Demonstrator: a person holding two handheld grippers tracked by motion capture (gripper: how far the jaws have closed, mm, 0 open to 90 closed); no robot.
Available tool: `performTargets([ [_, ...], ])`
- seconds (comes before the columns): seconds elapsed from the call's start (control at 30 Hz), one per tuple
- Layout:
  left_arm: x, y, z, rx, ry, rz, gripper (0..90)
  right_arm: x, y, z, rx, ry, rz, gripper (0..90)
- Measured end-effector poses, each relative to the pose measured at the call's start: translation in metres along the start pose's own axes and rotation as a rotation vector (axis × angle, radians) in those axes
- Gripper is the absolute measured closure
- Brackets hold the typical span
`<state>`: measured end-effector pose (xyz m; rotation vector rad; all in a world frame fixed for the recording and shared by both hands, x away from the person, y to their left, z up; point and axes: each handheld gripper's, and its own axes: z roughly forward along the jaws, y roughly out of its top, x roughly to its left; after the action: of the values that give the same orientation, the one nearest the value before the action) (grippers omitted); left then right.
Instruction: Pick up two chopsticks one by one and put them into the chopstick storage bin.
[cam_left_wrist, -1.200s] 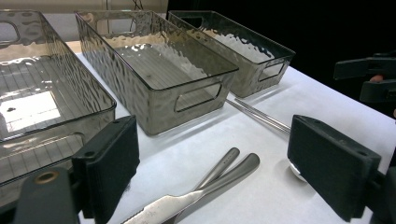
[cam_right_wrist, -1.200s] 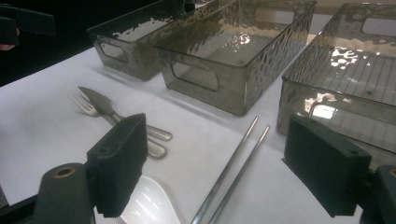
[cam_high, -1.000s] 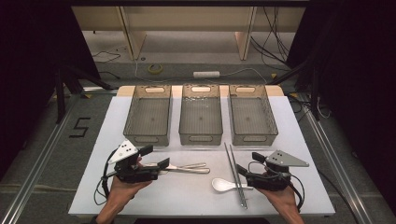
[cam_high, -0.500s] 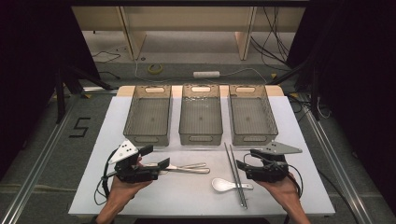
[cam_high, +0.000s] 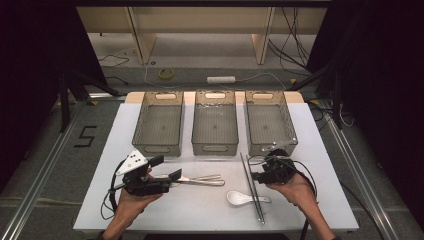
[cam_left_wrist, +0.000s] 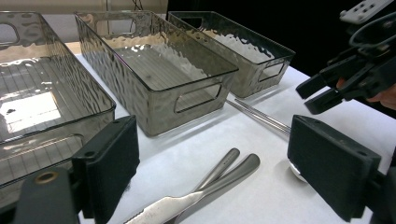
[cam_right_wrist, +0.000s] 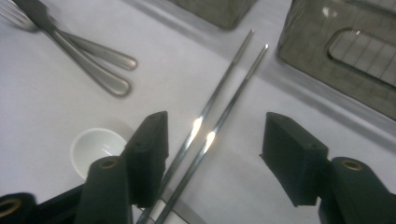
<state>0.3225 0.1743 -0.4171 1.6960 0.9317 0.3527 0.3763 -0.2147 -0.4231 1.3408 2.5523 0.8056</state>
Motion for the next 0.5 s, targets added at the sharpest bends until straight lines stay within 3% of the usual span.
performTargets([
  [0.27,0.000,0.000,0.000,0.001,0.001,0.002,15.9,0.001,0.003,0.015,0.103,0.013,-0.017,55.8],
  [0.5,0.000,0.000,0.000,0.001,0.000,0.002,15.9,0.004,0.003,0.024,0.151,0.018,-0.028,61.1],
])
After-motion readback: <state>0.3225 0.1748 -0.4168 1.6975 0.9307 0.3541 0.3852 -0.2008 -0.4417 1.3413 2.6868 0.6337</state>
